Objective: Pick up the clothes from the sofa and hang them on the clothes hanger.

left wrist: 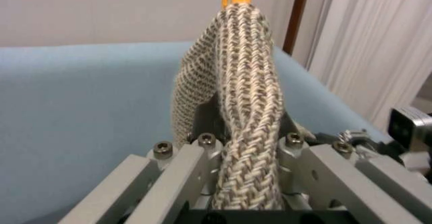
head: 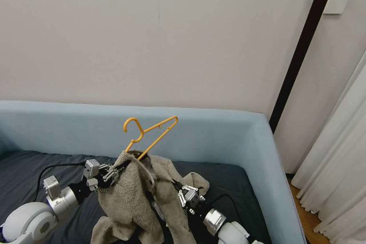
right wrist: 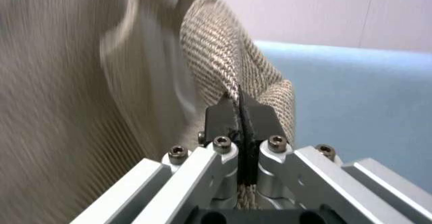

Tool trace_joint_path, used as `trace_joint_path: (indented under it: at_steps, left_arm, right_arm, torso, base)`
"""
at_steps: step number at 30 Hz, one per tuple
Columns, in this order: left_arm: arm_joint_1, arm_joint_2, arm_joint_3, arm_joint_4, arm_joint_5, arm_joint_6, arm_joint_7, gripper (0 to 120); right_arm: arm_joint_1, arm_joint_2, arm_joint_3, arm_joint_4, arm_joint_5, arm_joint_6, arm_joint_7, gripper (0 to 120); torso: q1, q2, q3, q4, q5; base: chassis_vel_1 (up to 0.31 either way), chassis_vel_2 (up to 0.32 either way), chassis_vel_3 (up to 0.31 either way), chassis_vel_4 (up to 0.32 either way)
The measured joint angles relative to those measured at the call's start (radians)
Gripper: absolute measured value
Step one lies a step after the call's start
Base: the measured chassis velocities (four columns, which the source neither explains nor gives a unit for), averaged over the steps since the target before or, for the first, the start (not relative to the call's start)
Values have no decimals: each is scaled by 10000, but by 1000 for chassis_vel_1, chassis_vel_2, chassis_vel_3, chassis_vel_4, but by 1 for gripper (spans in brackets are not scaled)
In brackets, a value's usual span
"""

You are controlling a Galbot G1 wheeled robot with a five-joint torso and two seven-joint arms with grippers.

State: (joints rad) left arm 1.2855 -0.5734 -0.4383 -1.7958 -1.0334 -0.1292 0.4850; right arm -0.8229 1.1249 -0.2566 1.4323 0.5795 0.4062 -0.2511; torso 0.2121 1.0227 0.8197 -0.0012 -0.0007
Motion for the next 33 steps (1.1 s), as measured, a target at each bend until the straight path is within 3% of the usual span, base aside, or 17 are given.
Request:
trace_joint_path:
  at_steps: [3,4,8,16,21,24,27,30,33]
  left_arm:
    - [-115,-44,96,152,-273,-344,625,8]
    - [-115,-44,96,152,-273,-344,625,8]
    - [-196,11,117,315,-335,-554,1306,8]
    - [-149,84,-1,502,-29,-765,1747,8]
    - [-113,22,-9,575,209,-837,1789,8]
    - [-40,-154,171,513,435,-838,1777,8]
    - [-15,-534,479,507,806,-839,1721,8]
    - [12,-1308,952,642,1385,-839,1559,8]
    - [23,-1563,1026,710,1586,-846,1432,8]
  right_arm:
    - [82,-158,387,280,2744,-701,-1403,0]
    - [82,-158,387,280,2744,-701,-1403,0]
    - [215,-209,990,384,5059,-1559,-2461,0]
    - [450,-192,1755,286,5832,-2362,-3029,0]
    - [742,-124,2100,-151,4124,-2505,-2634,0]
    - [1202,-88,2037,-929,1909,-2672,-2558,0]
    - [1631,-13,1693,-1613,1141,-2655,-2899,0]
    - [2271,206,1348,-2840,197,-2594,-4099,0]
    - [2576,367,1227,-3567,-247,-2512,-4658,0]
  torso:
    - [0,0,0,0,-1]
    - [0,0,0,0,-1]
    - [0,0,0,-1,0]
    - [0,0,0,0,-2]
    - [0,0,-1,0,-2]
    - [0,0,0,-2,2]
    - [0,0,0,0,1]
    - [0,0,0,2,-6]
    - [0,0,0,-1,-3]
  base:
    - [0,0,0,0]
    - [0,0,0,0]
    - [0,0,0,0]
    - [0,0,0,0]
    - [0,0,0,0]
    - [0,0,0,0]
    - [0,0,0,0]
    - [0,0,0,0]
    - [0,0,0,0]
